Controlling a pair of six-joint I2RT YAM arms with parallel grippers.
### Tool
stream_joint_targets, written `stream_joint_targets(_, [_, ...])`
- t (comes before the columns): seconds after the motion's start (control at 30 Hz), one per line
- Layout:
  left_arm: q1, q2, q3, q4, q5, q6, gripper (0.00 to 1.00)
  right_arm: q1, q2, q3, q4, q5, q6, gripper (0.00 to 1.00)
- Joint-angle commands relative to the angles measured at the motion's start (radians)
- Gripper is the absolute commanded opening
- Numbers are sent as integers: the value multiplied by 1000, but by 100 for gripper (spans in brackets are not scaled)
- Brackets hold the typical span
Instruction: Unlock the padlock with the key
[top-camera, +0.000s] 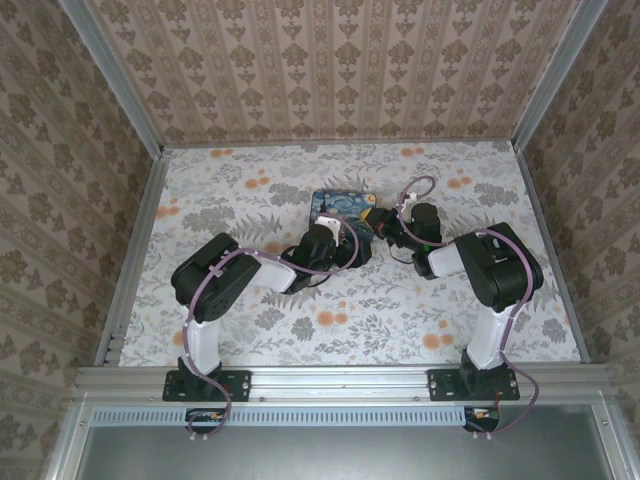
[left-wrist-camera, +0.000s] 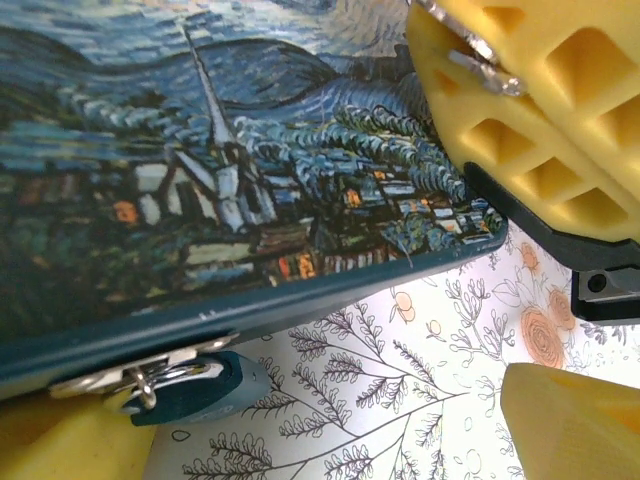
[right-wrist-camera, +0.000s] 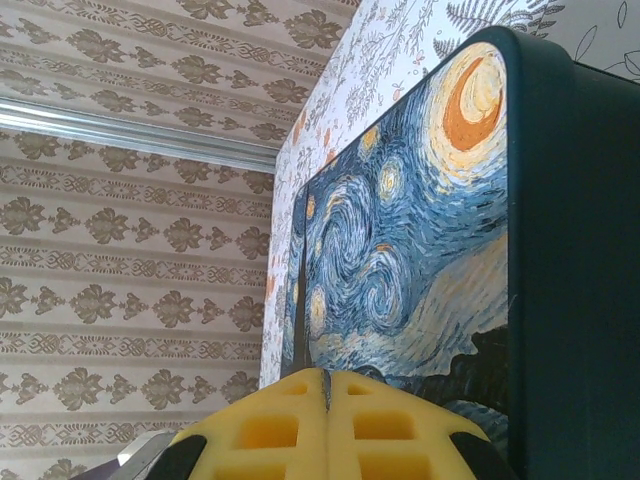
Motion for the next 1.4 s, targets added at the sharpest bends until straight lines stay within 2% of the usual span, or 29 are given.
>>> stream_joint_targets(0.0, [5, 12, -21, 55, 57, -42, 88, 8, 36, -4, -45, 11, 11, 0])
stream_joint_targets(0.3, [25, -52, -106, 180, 85, -130, 86, 9, 44, 2, -41, 12, 17, 0])
stream_joint_targets(0.77, [42, 70, -102, 226, 52, -190, 84, 12, 69, -2, -14, 16, 33, 0])
stream_joint_targets(0.87, [49, 104, -110, 260, 32, -217, 78, 13, 69, -2, -14, 17, 35, 0])
stream_joint_targets(0.97, [52, 121, -116, 279, 20, -234, 67, 12, 71, -2, -12, 17, 34, 0])
stream_joint_targets(1.37, [57, 123, -124, 268, -5, -251, 37, 12, 75, -2, -4, 17, 39, 0])
